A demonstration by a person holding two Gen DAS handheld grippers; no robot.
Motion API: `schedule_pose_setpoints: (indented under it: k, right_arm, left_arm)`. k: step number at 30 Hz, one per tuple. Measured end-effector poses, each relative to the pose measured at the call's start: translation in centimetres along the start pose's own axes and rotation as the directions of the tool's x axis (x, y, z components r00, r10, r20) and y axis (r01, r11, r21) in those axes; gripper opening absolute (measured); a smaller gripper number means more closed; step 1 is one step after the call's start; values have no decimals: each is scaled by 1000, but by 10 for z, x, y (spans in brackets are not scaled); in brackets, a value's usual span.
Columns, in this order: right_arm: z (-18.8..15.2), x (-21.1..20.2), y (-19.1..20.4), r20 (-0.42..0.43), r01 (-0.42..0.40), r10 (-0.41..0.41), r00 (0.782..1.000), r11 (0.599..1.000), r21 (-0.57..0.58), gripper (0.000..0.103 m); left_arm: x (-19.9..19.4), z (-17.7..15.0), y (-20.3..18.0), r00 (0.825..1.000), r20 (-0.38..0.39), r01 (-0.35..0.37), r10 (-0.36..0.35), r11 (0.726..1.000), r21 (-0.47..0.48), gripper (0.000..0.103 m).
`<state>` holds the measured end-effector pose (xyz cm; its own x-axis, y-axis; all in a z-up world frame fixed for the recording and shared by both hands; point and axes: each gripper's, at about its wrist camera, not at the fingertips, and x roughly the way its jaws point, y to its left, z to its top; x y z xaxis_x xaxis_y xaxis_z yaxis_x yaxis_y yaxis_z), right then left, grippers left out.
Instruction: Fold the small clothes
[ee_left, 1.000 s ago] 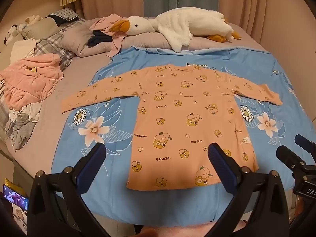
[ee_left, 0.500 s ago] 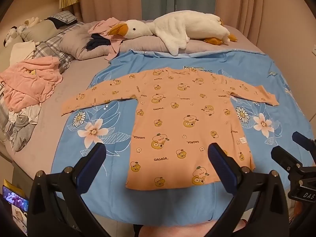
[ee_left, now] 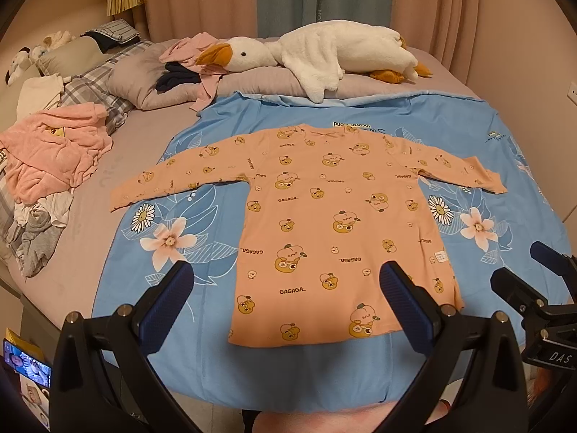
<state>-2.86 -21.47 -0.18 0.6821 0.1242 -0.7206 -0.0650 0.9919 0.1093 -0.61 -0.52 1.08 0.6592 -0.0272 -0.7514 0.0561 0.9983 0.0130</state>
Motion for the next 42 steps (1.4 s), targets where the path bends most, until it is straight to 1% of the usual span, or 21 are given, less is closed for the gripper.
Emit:
schedule_pose_setpoints:
  k: [42]
  right_arm:
    - [0,2,1,-10,2,-2,1000,1000,2,103]
  left_arm:
    - [2,-2,2,1000,-9,7,-7,1000,5,103]
